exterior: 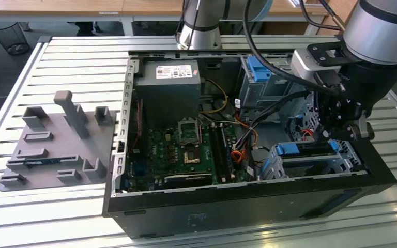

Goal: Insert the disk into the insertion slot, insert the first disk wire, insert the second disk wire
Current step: 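Insert the first disk wire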

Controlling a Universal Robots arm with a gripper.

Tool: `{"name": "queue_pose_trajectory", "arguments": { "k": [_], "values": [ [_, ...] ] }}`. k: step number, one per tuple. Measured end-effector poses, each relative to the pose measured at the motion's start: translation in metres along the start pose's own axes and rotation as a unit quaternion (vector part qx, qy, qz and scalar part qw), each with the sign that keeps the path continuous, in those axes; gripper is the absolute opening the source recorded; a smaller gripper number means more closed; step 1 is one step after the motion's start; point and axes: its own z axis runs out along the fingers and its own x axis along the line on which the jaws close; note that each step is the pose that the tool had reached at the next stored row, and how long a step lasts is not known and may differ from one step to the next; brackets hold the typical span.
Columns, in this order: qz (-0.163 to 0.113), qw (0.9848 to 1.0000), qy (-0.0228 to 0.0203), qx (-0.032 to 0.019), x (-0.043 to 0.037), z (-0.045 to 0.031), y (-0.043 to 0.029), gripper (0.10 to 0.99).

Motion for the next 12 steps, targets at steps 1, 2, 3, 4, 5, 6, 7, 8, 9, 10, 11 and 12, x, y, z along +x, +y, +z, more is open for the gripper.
{"name": "queue_pose_trajectory", "arguments": {
  "k": [1, 2, 3, 4, 5, 6, 7, 8, 9, 10, 11, 12],
  "values": [
    [0.0, 1.0, 0.0, -0.0016, -0.0001, -0.0001, -0.0002, 0.106],
    [0.0, 1.0, 0.0, -0.0022, -0.0001, -0.0001, -0.0002, 0.106],
    [0.0, 1.0, 0.0001, -0.0025, 0.0, -0.0002, -0.0002, 0.106],
    [0.0, 1.0, 0.0002, -0.0028, 0.0, -0.0004, -0.0003, 0.106],
    [0.0, 1.0, 0.0002, -0.0029, 0.0, -0.0004, -0.0003, 0.106],
    [0.0, 1.0, 0.0002, -0.003, 0.0, -0.0005, -0.0003, 0.106],
    [0.0, 1.0, 0.0002, -0.0031, 0.0, -0.0006, -0.0003, 0.106],
    [0.0, 1.0, 0.0003, -0.0032, 0.0, -0.0008, -0.0004, 0.106],
    [0.0, 1.0, 0.0003, -0.0033, 0.0, -0.0009, -0.0004, 0.106],
    [0.0, 1.0, 0.0003, -0.0034, 0.0, -0.0011, -0.0004, 0.106],
    [0.0, 1.0, 0.0004, -0.0036, 0.0, -0.0014, -0.0005, 0.106],
    [0.0, 1.0, 0.0003, -0.0037, 0.0, -0.0015, -0.0005, 0.106]
  ]
}}
